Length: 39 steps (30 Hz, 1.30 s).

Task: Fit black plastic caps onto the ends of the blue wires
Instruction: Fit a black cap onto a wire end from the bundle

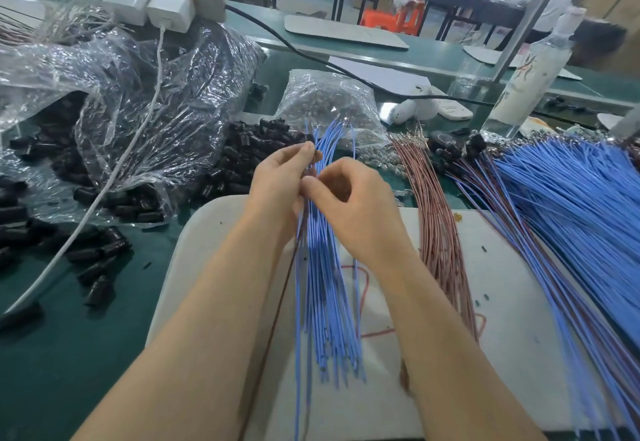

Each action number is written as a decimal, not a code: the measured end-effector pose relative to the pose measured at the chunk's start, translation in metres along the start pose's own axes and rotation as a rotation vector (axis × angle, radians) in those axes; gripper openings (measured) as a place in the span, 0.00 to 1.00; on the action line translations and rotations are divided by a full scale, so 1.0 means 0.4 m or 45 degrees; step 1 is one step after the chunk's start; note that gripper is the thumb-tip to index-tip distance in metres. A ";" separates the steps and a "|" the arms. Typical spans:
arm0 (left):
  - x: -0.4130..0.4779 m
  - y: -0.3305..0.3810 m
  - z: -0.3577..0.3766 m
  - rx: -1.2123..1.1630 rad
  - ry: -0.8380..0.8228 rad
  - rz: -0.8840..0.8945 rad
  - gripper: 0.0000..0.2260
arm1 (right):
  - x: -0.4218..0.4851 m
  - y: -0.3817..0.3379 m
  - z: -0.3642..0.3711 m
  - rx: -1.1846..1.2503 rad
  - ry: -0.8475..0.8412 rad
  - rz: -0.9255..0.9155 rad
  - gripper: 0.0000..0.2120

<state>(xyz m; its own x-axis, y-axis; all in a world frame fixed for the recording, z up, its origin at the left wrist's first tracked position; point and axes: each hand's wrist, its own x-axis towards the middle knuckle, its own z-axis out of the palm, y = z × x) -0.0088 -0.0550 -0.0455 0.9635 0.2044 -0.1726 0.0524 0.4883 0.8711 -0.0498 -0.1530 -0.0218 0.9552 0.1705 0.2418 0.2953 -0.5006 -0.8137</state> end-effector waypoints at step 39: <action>-0.011 0.014 -0.003 -0.247 0.008 -0.183 0.06 | 0.013 0.034 -0.029 -0.044 -0.545 0.205 0.13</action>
<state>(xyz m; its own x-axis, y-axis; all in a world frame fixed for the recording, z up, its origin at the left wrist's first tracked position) -0.0131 -0.0521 -0.0405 0.9480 0.1263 -0.2921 0.1371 0.6663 0.7330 -0.0405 -0.1686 -0.0256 0.8977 0.4202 -0.1325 0.1512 -0.5763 -0.8031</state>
